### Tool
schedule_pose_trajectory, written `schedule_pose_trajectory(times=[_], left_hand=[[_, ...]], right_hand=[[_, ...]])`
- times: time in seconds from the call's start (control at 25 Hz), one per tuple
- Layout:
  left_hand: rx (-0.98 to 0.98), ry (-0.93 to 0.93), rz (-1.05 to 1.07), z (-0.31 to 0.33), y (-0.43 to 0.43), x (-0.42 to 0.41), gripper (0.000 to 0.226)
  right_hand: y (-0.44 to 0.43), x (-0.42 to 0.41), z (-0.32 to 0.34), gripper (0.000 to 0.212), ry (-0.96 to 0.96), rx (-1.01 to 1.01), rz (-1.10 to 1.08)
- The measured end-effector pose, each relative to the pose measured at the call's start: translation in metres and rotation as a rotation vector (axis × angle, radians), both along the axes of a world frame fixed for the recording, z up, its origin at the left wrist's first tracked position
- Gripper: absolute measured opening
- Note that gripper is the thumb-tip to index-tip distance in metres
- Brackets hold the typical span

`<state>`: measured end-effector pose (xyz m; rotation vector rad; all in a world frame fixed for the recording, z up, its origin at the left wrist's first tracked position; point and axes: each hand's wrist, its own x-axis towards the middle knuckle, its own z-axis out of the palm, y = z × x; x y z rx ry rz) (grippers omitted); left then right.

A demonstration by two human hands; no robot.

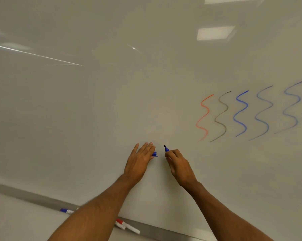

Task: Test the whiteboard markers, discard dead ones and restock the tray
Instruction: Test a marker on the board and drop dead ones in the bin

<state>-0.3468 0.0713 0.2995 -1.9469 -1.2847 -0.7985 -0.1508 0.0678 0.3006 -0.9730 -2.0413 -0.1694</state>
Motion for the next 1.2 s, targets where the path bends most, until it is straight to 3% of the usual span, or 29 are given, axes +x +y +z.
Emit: schedule_pose_trajectory(times=[0.16,0.56,0.72,0.84,1.2], left_hand=[[-0.087,-0.031,0.086,-0.031,-0.022,-0.019,0.057],[-0.298,-0.059,0.225,-0.077,-0.067,-0.054,0.057],[-0.493,-0.21,0.233,-0.084,-0.079,-0.065,0.026],[-0.587,-0.28,0.306,-0.086,-0.09,-0.083,0.022],[-0.722,-0.211,0.461,-0.091,-0.111,-0.19,0.024]], right_hand=[[0.003,-0.015,-0.031,0.028,-0.052,-0.111,0.074],[-0.005,-0.062,-0.069,0.025,-0.203,-0.17,0.249],[-0.01,-0.091,-0.073,0.02,-0.201,-0.233,0.341],[-0.017,-0.12,-0.076,0.02,-0.218,-0.312,0.366],[-0.046,-0.238,-0.08,0.025,-0.277,-0.415,0.394]])
